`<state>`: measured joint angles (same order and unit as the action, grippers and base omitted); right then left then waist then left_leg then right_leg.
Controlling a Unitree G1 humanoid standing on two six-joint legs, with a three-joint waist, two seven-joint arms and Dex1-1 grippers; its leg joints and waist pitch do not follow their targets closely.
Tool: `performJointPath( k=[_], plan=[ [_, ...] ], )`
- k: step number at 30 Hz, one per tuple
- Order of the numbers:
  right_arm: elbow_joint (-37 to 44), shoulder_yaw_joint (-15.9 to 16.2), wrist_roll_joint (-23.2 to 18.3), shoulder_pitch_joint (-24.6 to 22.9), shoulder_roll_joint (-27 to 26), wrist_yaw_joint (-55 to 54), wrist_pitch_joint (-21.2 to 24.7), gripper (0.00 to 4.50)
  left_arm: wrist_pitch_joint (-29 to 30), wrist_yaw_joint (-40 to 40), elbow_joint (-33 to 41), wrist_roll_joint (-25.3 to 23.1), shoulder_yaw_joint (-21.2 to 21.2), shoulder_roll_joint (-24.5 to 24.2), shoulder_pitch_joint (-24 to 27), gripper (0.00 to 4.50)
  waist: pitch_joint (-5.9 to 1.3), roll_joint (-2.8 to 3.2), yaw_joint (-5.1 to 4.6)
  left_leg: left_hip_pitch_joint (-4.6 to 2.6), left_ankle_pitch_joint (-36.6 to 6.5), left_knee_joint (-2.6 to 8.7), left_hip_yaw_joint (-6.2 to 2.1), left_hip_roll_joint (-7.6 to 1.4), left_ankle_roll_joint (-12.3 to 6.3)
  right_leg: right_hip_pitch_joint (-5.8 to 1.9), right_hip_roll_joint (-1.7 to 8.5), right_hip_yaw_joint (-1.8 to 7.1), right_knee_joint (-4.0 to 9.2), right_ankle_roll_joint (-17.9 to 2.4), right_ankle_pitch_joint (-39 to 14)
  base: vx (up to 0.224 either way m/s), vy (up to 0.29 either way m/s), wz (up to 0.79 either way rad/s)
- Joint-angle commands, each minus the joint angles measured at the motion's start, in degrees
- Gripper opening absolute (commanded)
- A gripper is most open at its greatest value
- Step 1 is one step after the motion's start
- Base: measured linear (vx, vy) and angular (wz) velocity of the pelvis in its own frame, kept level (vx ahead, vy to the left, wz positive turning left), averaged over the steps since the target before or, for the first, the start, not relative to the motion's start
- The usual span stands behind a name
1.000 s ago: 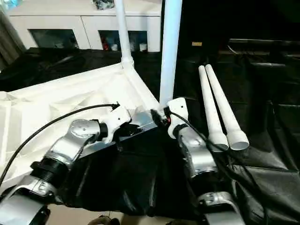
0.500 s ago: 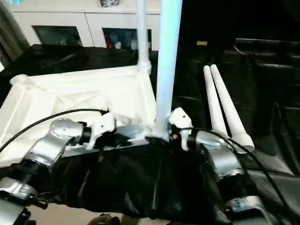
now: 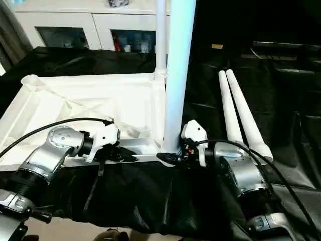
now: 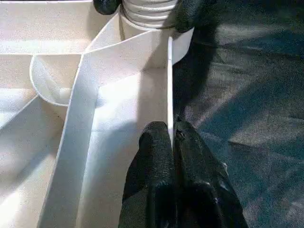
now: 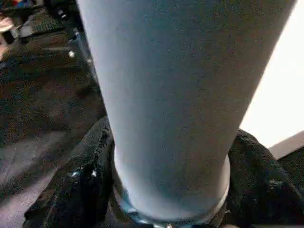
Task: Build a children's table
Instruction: Rotate leg to tighten
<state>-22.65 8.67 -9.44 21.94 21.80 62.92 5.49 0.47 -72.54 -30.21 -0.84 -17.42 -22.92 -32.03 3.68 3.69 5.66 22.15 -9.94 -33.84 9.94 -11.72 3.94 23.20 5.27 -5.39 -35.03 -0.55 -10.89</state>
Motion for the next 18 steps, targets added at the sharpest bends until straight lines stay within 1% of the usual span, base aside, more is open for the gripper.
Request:
performJointPath(
  k=[1,2,3,4,5,6,7,8,9,10,11,12,13,14,15,16,17,18],
  plan=[
    [-0.24,0.30,0.40,-0.66,-2.62,-5.02,0.71,2.72,0.72,4.06,0.37,-0.17,0.48,1.91,-1.47,0.00,-4.03,-0.89,0.06,-0.75,-9.69,3.65,-0.21,-1.60,-4.92,-3.16,3.30,2.85,3.79,-14.03,-8.32,0.000,0.000,0.00],
    [-1.86,-0.68,2.05,-0.26,-5.18,-11.54,0.81,2.72,1.43,7.69,0.02,-1.82,0.07,3.52,-1.75,0.00,-4.00,-0.92,-0.03,-0.79,-9.47,3.72,-0.25,-1.66,-4.31,-3.04,3.38,2.92,3.82,-13.93,-8.68,0.000,0.000,0.00],
    [-1.91,-0.70,2.12,-0.25,-5.28,-11.80,0.85,2.72,1.46,7.83,0.00,-1.90,0.04,3.58,-1.76,0.00,-3.86,-0.86,-0.24,-0.83,-10.31,3.93,-0.32,-1.58,-3.54,-3.00,3.40,2.88,4.12,-13.58,-10.25,0.000,0.000,0.00],
    [-2.24,-0.87,2.64,-0.16,-5.96,-13.65,1.07,2.72,1.65,8.84,-0.14,-2.46,-0.13,4.02,-1.86,0.00,-3.86,-0.93,-0.30,-0.91,-10.84,3.94,-0.29,-1.49,-3.17,-3.05,3.39,2.85,4.23,-13.25,-11.21,0.000,0.000,0.00],
    [-3.27,-1.54,3.51,0.23,-8.16,-18.59,1.42,2.71,2.67,11.31,-0.39,-3.06,-0.25,5.69,-2.11,0.00,-3.82,-0.99,-0.46,-0.96,-11.62,4.03,-0.29,-1.45,-2.60,-3.09,3.40,2.90,4.39,-12.64,-12.70,0.000,0.000,0.00],
    [-4.15,-2.24,3.92,0.59,-10.11,-22.55,1.71,2.70,3.58,13.17,-0.50,-3.18,-0.20,7.24,-2.28,0.00,-3.89,-1.08,-0.50,-1.04,-11.79,4.04,-0.30,-1.48,-2.48,-3.06,3.39,2.91,4.42,-12.43,-13.04,0.000,0.000,0.00],
    [-5.20,-3.01,4.51,1.05,-12.66,-27.57,1.97,2.70,4.80,15.62,-0.64,-3.40,-0.22,9.28,-2.55,0.00,-3.66,-0.87,-0.72,-1.07,-12.47,4.19,-0.27,-1.47,-1.94,-2.83,3.43,3.00,4.60,-12.27,-14.11,0.000,0.000,0.00],
    [-5.65,-3.28,5.00,1.31,-13.89,-30.23,2.33,2.70,5.26,16.73,-0.70,-3.57,-0.34,10.28,-2.69,0.00,-3.77,-0.87,-0.76,-1.23,-13.33,4.26,-0.34,-1.40,-1.15,-2.86,3.46,2.94,4.77,-11.68,-15.71,0.000,0.000,0.00],
    [-5.73,-3.33,5.08,1.35,-14.11,-30.69,2.39,2.70,5.33,16.92,-0.71,-3.60,-0.36,10.45,-2.71,0.00,-3.84,-0.95,-0.76,-1.24,-13.50,4.29,-0.40,-1.40,-1.00,-2.94,3.48,2.91,4.83,-11.41,-15.98,0.000,0.000,0.00],
    [-6.23,-3.30,5.66,1.71,-15.76,-33.39,2.43,2.70,5.75,18.44,-0.80,-3.88,-0.59,11.90,-2.94,0.00,-3.88,-0.94,-0.73,-1.18,-13.16,4.28,-0.42,-1.34,-0.96,-2.95,3.46,2.95,4.82,-11.08,-15.58,0.000,0.000,0.00],
    [-7.25,-3.50,6.89,2.55,-19.06,-39.13,2.54,2.70,6.54,21.21,-0.88,-4.39,-1.12,14.40,-3.26,0.00,-3.90,-0.70,-0.75,-1.10,-13.08,4.31,-0.44,-1.36,-0.85,-2.93,3.41,2.96,4.79,-10.82,-15.06,0.000,0.000,0.00],
    [-8.45,-3.77,7.40,3.52,-21.27,-42.77,2.45,2.70,7.00,22.93,-0.88,-4.74,-1.53,16.13,-3.44,0.00,-3.97,-0.62,-0.88,-1.25,-13.21,4.37,-0.44,-1.43,-0.50,-2.73,3.38,3.01,4.81,-10.89,-14.52,0.000,0.000,0.00],
    [-8.45,-3.77,7.40,3.52,-21.27,-42.77,2.45,2.70,7.00,22.93,-0.88,-4.74,-1.53,16.13,-3.44,0.00,-3.97,-0.75,-0.97,-1.18,-13.19,4.36,-0.42,-1.35,-0.36,-2.78,3.32,2.99,4.78,-10.84,-14.35,0.000,0.000,0.00],
    [-9.02,-3.84,7.78,4.00,-22.23,-44.33,2.00,2.70,7.26,23.67,-0.75,-4.95,-1.67,16.95,-3.43,0.00,-4.03,-0.83,-0.83,-1.22,-13.26,4.33,-0.42,-1.22,-0.45,-2.89,3.33,2.93,4.87,-10.59,-14.49,0.000,0.000,0.00],
    [-9.32,-3.88,8.02,4.30,-22.78,-45.25,1.44,2.70,7.40,23.97,-0.56,-5.06,-1.83,17.41,-3.37,0.00,-4.03,-0.83,-0.83,-1.22,-13.26,4.33,-0.42,-1.22,-0.45,-2.89,3.33,2.93,4.87,-10.59,-14.49,0.000,0.000,0.00],
    [-9.64,-4.32,7.87,4.71,-23.77,-46.13,0.23,3.26,7.40,24.42,-0.14,-5.54,-2.20,17.98,-3.20,0.00,-3.97,-0.69,-0.84,-1.16,-13.87,4.36,-0.40,-1.23,-0.83,-2.80,3.40,3.04,5.00,-10.12,-14.92,0.000,0.000,0.00],
    [-9.64,-4.32,7.87,4.71,-23.77,-46.13,0.23,3.26,7.40,24.42,-0.14,-5.54,-2.20,17.98,-3.20,0.00,-3.97,-0.68,-0.87,-1.10,-14.01,4.42,-0.43,-1.23,-0.81,-2.85,3.42,3.03,5.05,-9.91,-15.17,0.000,0.000,0.00],
    [-9.44,-4.68,7.45,4.76,-23.96,-45.75,-0.01,3.40,7.27,24.31,0.00,-5.63,-2.20,17.94,-3.09,0.00,-4.12,-0.64,-0.82,-1.14,-14.07,4.40,-0.45,-1.23,-0.95,-2.92,3.37,3.00,5.03,-9.64,-14.67,0.000,0.000,0.00]
  ],
)
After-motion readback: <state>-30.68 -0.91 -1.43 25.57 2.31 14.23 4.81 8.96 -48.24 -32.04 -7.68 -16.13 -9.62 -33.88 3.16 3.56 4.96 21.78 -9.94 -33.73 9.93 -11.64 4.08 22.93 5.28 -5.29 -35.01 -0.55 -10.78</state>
